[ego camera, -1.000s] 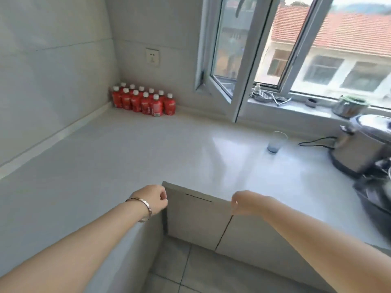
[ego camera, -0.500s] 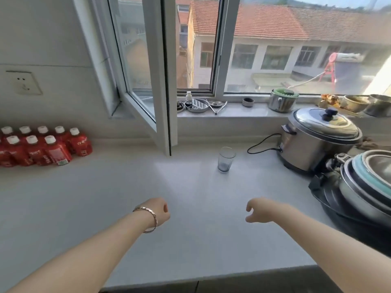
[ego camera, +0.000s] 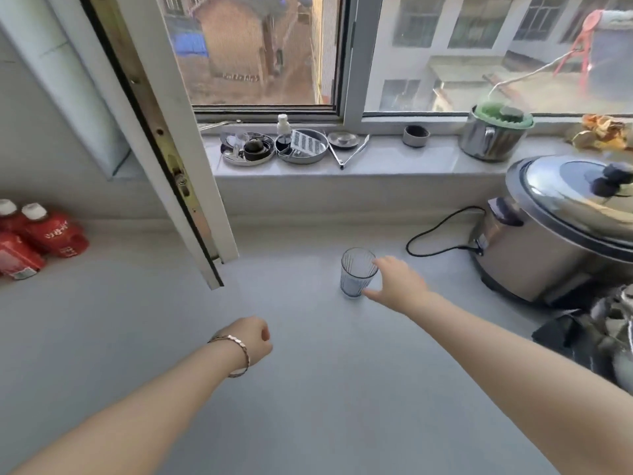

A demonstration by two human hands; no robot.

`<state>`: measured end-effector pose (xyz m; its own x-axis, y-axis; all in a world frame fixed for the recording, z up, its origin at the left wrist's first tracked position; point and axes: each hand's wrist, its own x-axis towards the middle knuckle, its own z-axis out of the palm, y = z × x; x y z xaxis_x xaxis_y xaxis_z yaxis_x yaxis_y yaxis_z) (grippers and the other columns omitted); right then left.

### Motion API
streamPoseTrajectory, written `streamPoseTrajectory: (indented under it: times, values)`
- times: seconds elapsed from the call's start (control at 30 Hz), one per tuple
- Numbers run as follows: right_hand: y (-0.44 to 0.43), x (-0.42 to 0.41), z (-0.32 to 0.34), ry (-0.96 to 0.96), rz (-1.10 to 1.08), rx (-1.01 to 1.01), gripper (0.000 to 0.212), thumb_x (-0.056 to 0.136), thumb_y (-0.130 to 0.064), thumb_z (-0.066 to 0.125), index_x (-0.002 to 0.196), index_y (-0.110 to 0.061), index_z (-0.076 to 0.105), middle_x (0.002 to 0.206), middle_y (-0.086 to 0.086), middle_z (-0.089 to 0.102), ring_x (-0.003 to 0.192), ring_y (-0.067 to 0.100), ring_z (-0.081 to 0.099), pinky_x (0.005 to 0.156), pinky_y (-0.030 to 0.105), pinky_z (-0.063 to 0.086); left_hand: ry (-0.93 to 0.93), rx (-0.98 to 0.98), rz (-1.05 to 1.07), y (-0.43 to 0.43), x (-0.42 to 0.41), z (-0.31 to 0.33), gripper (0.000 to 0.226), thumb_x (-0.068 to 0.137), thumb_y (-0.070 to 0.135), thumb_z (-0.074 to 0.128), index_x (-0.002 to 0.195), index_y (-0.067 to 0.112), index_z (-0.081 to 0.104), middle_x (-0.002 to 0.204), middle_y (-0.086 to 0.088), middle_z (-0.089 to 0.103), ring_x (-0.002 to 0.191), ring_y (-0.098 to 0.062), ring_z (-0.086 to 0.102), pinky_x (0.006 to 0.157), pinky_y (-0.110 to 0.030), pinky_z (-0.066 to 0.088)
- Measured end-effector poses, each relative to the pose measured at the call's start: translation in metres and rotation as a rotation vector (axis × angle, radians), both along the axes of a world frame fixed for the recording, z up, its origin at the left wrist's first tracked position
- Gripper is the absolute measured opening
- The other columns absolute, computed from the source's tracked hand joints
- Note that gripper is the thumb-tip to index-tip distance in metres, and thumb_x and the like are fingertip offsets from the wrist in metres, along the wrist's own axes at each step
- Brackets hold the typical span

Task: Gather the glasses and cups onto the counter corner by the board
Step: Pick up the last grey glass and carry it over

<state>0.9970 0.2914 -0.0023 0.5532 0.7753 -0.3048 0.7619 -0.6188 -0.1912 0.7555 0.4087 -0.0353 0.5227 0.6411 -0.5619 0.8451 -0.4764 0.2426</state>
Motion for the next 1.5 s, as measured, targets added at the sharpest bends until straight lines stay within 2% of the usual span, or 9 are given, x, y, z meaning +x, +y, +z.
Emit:
streamPoseTrajectory:
  times: [0.1, 0.17, 0.4, 0.53, 0.7, 0.93, 1.1, 1.23, 1.5]
  values:
    - [0.035, 0.02, -0.01, 0.078, 0.11, -0.012, 0.093, 0.077, -0.05, 0.066, 0.149, -0.028, 0.011, 0.158, 0.001, 0.011, 0.142, 0.027, 0.022, 0.11, 0.042, 0.034, 0.014, -0.015, 0.089, 0.002, 0.019, -0.011, 0.011, 0.084, 0.024, 0.049, 0.089, 0.02, 0.059, 0.105, -0.002, 0.066, 0.097, -0.023, 0.062, 0.088, -0.03, 0.051]
    - [0.047, 0.029, -0.026, 0.102, 0.184, -0.071, 0.094, 0.077, -0.048, 0.067, 0.148, -0.034, 0.007, 0.158, 0.002, 0.008, 0.139, 0.03, 0.027, 0.108, 0.042, 0.035, 0.034, -0.012, 0.141, 0.0, 0.032, -0.016, 0.021, 0.085, 0.024, 0.049, 0.099, 0.017, 0.063, 0.109, -0.003, 0.068, 0.091, -0.022, 0.061, 0.087, -0.028, 0.05]
    - [0.05, 0.053, -0.057, 0.191, 0.281, 0.111, 0.073, 0.078, -0.03, 0.066, 0.141, -0.033, 0.028, 0.14, 0.002, 0.033, 0.109, 0.031, 0.055, 0.081, 0.037, 0.052, 0.068, -0.019, 0.345, -0.01, 0.046, -0.037, 0.022, 0.086, 0.023, 0.049, 0.101, 0.017, 0.064, 0.103, -0.002, 0.068, 0.083, -0.018, 0.055, 0.084, -0.026, 0.048]
    - [0.051, 0.055, -0.05, 0.237, 0.326, 0.114, 0.073, 0.075, -0.026, 0.068, 0.139, -0.031, 0.033, 0.133, 0.003, 0.04, 0.107, 0.03, 0.057, 0.082, 0.034, 0.049, 0.061, -0.041, 0.416, -0.021, 0.043, -0.039, 0.012, 0.086, 0.023, 0.049, 0.088, 0.021, 0.061, 0.088, 0.003, 0.06, 0.084, -0.018, 0.058, 0.083, -0.027, 0.049]
    - [0.042, 0.017, -0.031, 0.229, 0.596, 0.041, 0.076, 0.073, -0.024, 0.067, 0.14, -0.03, 0.032, 0.132, 0.004, 0.042, 0.107, 0.029, 0.057, 0.081, 0.03, 0.046, 0.028, -0.061, 0.495, -0.052, 0.014, -0.025, 0.008, 0.087, 0.024, 0.046, 0.084, 0.024, 0.054, 0.09, 0.005, 0.057, 0.085, -0.017, 0.055, 0.076, -0.025, 0.045]
    - [0.018, -0.118, -0.005, 0.22, 0.939, 0.003, 0.079, 0.073, -0.032, 0.069, 0.141, -0.035, 0.029, 0.134, 0.001, 0.04, 0.11, 0.026, 0.057, 0.086, 0.032, 0.048, 0.033, -0.057, 0.789, -0.134, -0.104, -0.007, 0.026, 0.087, 0.023, 0.047, 0.108, 0.019, 0.063, 0.118, -0.001, 0.065, 0.11, -0.02, 0.06, 0.095, -0.027, 0.048]
    - [-0.021, -0.25, 0.009, 0.205, 1.182, -0.025, 0.08, 0.072, -0.035, 0.07, 0.14, -0.037, 0.028, 0.136, 0.001, 0.039, 0.112, 0.029, 0.058, 0.087, 0.032, 0.048, -0.011, -0.024, 1.017, -0.221, -0.223, 0.01, 0.012, 0.088, 0.026, 0.05, 0.077, 0.028, 0.054, 0.109, 0.0, 0.066, 0.099, -0.018, 0.062, 0.09, -0.028, 0.05]
    - [-0.068, -0.361, 0.015, 0.211, 1.317, -0.009, 0.082, 0.068, -0.035, 0.07, 0.139, -0.038, 0.029, 0.13, -0.001, 0.041, 0.108, 0.028, 0.058, 0.08, 0.031, 0.049, -0.012, -0.003, 1.182, -0.302, -0.32, 0.024, 0.009, 0.087, 0.022, 0.048, 0.087, 0.026, 0.056, 0.111, -0.001, 0.065, 0.1, -0.02, 0.06, 0.09, -0.027, 0.047]
    - [-0.18, -0.578, 0.023, 0.219, 1.578, -0.038, 0.083, 0.07, -0.036, 0.071, 0.141, -0.037, 0.027, 0.13, 0.0, 0.041, 0.106, 0.026, 0.059, 0.082, 0.031, 0.05, 0.052, 0.054, 1.47, -0.483, -0.503, 0.042, 0.024, 0.087, 0.016, 0.042, 0.099, 0.02, 0.062, 0.115, -0.004, 0.064, 0.104, -0.024, 0.06, 0.091, -0.031, 0.048]
